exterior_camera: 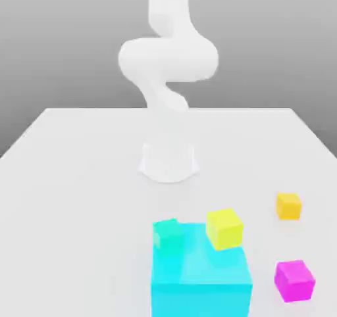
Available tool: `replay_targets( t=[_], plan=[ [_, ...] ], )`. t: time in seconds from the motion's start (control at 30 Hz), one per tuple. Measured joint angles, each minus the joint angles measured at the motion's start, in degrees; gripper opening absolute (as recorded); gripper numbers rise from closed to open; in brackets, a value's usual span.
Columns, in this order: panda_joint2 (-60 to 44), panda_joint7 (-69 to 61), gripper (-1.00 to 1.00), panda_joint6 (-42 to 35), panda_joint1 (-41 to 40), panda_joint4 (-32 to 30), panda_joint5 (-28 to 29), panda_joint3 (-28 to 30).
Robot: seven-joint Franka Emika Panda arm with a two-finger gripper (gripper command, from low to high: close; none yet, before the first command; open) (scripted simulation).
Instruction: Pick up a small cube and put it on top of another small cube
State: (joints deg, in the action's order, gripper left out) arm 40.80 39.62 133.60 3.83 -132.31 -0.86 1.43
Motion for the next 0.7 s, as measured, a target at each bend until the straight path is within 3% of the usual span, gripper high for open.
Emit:
replay_targets(
  t=[0.37, 0.7],
  plan=[
    [-22.43, -28.67, 0.00, 7.84, 14.56, -2.26, -5.24, 4.08],
    [-42.28, -52.39, 0.00, 15.01, 22.85, -4.34, -7.23, 1.82]
  ],
)
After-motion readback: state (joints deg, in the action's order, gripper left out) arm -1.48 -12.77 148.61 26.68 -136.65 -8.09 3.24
